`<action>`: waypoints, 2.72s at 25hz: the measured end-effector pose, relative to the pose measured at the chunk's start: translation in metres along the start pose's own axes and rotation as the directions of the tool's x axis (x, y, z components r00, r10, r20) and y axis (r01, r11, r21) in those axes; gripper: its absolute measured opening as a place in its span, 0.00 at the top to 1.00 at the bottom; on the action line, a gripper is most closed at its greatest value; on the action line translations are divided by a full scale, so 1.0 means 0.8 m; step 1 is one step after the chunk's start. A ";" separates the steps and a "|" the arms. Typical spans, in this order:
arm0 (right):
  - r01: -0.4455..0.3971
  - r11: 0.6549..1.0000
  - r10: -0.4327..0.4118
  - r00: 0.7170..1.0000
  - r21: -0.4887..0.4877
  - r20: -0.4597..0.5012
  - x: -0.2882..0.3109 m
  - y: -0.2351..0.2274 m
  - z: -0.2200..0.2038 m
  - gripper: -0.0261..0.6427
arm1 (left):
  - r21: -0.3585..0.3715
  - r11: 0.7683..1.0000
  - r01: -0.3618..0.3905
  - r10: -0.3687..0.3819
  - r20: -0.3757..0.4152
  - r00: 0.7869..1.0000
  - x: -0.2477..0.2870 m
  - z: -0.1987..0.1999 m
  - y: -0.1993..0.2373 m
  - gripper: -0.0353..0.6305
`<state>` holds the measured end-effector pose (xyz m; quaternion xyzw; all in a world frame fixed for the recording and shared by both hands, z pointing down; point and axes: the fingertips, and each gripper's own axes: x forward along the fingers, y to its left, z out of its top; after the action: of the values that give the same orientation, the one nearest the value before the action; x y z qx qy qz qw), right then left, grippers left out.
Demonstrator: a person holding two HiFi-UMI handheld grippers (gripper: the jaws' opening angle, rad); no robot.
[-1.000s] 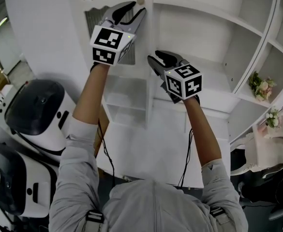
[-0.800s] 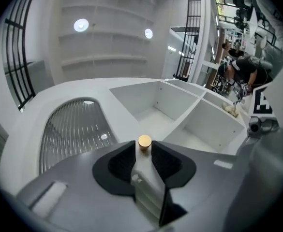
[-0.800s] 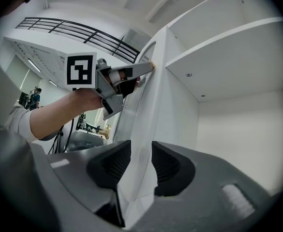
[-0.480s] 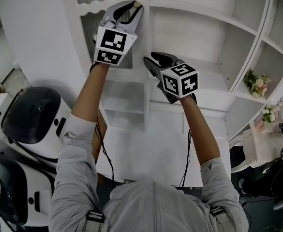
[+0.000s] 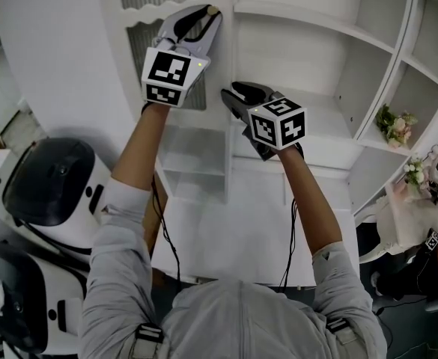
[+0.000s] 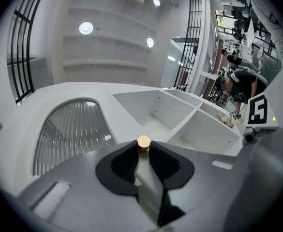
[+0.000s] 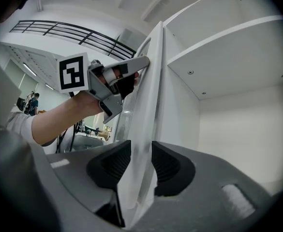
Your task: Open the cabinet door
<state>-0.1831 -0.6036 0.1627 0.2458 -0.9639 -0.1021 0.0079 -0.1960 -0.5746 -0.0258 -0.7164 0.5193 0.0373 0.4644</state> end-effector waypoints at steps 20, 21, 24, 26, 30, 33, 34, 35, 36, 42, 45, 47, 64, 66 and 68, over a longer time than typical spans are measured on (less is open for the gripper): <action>0.138 0.989 -0.136 0.990 0.045 -0.031 -0.027 0.066 0.005 0.82 | -0.103 0.988 0.115 -0.108 0.073 0.991 -0.059 0.045 0.000 0.81; 0.143 0.989 -0.141 0.989 0.043 -0.036 -0.030 0.071 0.007 0.83 | -0.122 0.986 0.112 -0.103 0.076 0.992 -0.062 0.050 0.001 0.81; 0.144 0.989 -0.143 0.989 0.026 -0.048 -0.038 0.087 0.012 0.83 | -0.187 0.976 0.108 -0.095 0.075 0.993 -0.073 0.062 0.003 0.81; 0.132 0.991 -0.130 0.990 0.026 -0.053 -0.043 0.101 0.009 0.84 | -0.207 0.974 0.093 -0.082 0.061 0.995 -0.085 0.065 0.003 0.81; 0.128 0.990 -0.127 0.991 0.054 -0.031 -0.046 0.116 0.015 0.85 | -0.201 0.978 0.057 -0.054 0.022 0.998 -0.099 0.073 0.009 0.81; 0.143 0.988 -0.142 0.989 0.051 -0.033 -0.047 0.127 0.017 0.85 | -0.211 0.976 0.057 -0.057 0.007 0.998 -0.107 0.078 0.014 0.81; 0.146 0.988 -0.144 0.989 0.045 -0.038 -0.047 0.132 0.017 0.85 | -0.215 0.975 0.059 -0.059 0.004 0.998 -0.111 0.079 0.015 0.81; 0.147 0.988 -0.146 0.988 0.041 -0.040 -0.048 0.137 0.017 0.85 | -0.219 0.974 0.061 -0.062 0.003 0.998 -0.115 0.080 0.017 0.81; 0.150 0.988 -0.148 0.988 0.038 -0.038 -0.048 0.143 0.019 0.85 | -0.223 0.973 0.064 -0.065 0.005 0.998 -0.120 0.083 0.019 0.81; 0.203 0.979 -0.202 0.979 0.027 -0.040 -0.050 0.179 0.024 0.85 | -0.252 0.961 0.117 -0.109 0.045 0.993 -0.149 0.095 0.030 0.81; 0.238 0.971 -0.237 0.971 0.028 -0.036 -0.048 0.201 0.030 0.86 | -0.269 0.952 0.145 -0.129 0.076 0.989 -0.167 0.103 0.041 0.81; 0.257 0.966 -0.256 0.966 0.032 -0.035 -0.047 0.219 0.033 0.86 | -0.272 0.948 0.167 -0.147 0.094 0.985 -0.182 0.107 0.048 0.81; 0.323 0.946 -0.323 0.946 0.008 -0.025 0.008 0.372 0.059 0.85 | -0.387 0.884 0.260 -0.208 0.172 0.963 -0.302 0.117 0.140 0.80; 0.312 0.950 -0.312 0.950 -0.008 -0.026 0.023 0.388 0.062 0.84 | -0.411 0.876 0.254 -0.200 0.170 0.965 -0.314 0.113 0.156 0.80; 0.301 0.953 -0.301 0.953 -0.023 -0.026 0.038 0.402 0.065 0.83 | -0.416 0.877 0.242 -0.190 0.163 0.968 -0.326 0.109 0.172 0.79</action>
<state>-0.3651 -0.3318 0.1751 0.3912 -0.9140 -0.1076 0.0087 -0.3851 -0.3322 -0.0212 -0.8515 0.3867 0.1413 0.3246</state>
